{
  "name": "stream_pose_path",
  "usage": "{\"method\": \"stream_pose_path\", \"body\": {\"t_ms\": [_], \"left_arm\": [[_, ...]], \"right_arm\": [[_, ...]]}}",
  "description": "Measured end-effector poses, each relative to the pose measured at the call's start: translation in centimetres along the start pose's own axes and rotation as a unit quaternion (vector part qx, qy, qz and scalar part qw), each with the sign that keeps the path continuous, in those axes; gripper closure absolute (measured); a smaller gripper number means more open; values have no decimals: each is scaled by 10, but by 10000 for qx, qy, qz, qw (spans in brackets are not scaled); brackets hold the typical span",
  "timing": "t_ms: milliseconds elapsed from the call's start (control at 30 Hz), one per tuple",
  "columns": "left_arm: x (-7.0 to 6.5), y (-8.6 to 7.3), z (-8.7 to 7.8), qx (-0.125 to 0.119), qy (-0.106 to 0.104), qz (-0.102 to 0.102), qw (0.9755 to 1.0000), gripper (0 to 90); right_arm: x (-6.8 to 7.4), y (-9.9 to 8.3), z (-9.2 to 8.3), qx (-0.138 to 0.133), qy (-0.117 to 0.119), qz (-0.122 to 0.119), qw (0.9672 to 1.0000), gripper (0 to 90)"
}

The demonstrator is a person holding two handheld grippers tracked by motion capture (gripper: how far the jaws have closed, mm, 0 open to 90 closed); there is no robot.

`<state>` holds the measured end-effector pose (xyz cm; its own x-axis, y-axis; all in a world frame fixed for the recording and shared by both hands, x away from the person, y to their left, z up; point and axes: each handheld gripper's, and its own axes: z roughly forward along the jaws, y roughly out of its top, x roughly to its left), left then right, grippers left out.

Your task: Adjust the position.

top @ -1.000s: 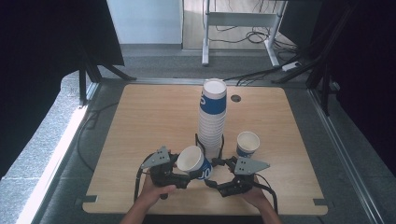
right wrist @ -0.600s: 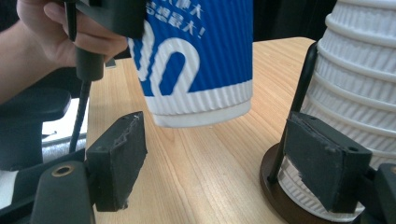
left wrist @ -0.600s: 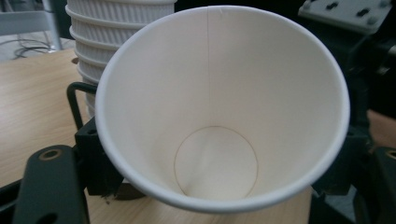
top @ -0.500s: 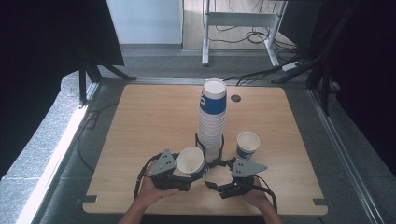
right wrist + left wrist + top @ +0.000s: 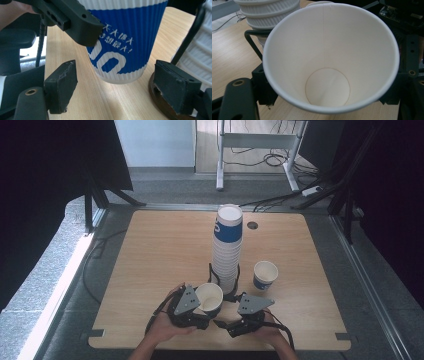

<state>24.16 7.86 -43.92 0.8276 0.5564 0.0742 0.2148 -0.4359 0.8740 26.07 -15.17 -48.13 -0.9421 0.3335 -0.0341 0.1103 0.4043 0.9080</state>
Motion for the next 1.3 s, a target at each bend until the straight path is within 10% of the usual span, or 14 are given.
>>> {"method": "stream_pose_path", "body": {"t_ms": [500, 1300], "left_arm": [[-11, 0, 10, 388, -145, 404, 9983, 201], [-6, 0, 5, 81, -302, -18, 9995, 145]], "right_arm": [[5, 0, 15, 72, -67, -90, 9999, 185], [6, -4, 16, 105, -331, -295, 9990, 277]]}}
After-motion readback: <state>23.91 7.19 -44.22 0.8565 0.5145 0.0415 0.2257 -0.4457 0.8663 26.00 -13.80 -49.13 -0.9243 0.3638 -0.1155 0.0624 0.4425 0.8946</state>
